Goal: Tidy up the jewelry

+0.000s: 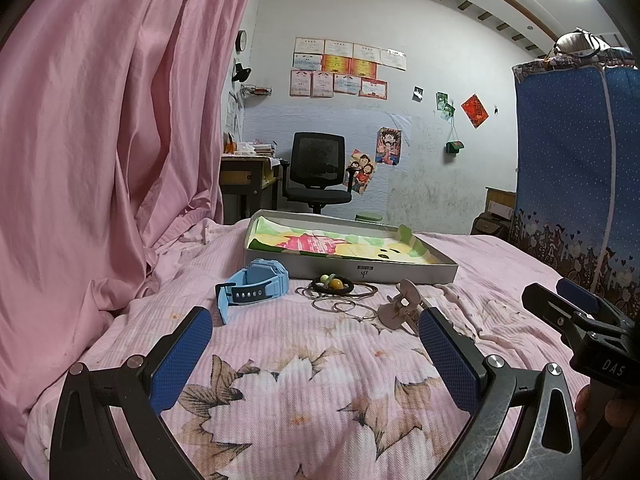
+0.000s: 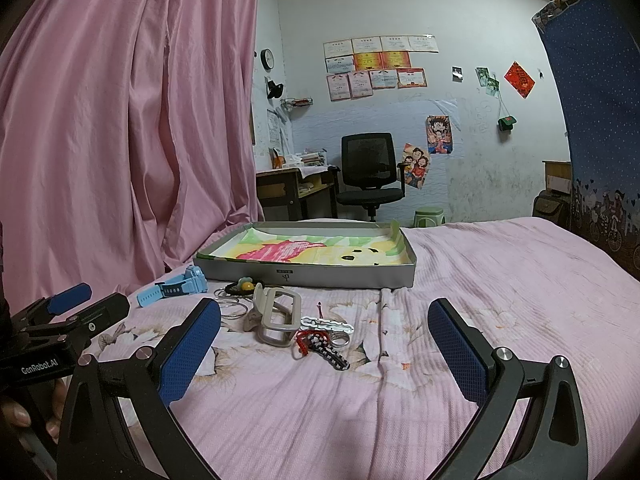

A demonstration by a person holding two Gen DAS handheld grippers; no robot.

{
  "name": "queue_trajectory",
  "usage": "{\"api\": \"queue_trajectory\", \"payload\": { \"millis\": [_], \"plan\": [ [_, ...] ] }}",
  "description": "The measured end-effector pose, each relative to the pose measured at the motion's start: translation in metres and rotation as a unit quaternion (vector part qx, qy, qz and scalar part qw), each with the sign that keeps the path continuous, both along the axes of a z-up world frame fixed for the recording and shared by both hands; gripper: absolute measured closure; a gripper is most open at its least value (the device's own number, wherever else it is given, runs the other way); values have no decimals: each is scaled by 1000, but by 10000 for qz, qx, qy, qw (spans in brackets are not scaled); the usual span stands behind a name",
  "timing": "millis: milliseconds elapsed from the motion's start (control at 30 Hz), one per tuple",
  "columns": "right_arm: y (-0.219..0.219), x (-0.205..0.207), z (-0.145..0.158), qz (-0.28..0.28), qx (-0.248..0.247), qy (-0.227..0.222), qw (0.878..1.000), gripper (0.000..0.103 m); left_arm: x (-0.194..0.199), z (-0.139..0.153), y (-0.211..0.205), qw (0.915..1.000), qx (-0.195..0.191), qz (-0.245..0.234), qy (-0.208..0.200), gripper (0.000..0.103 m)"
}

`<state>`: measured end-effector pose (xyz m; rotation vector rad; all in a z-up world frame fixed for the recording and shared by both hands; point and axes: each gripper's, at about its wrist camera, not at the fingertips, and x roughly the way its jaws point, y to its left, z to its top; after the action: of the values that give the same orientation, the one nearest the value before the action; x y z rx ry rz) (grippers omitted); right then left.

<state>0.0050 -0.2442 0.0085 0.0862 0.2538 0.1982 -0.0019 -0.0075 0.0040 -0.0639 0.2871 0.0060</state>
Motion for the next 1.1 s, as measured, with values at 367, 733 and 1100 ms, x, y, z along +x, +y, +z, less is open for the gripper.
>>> {"api": "queue_trajectory", "payload": {
  "millis": [367,733,1100],
  "plan": [
    [-1,0,0,-16,3,8,10000,1,0,0,0,10000,-26,7,3,0],
    [-12,10,5,-365,205,299,9987,1,11,4,-2,9997,-92,9,207,0],
    [-14,41,10,93,211,341,9992,18,52,1,18,9963,-351,-227,747,0]
  ]
}}
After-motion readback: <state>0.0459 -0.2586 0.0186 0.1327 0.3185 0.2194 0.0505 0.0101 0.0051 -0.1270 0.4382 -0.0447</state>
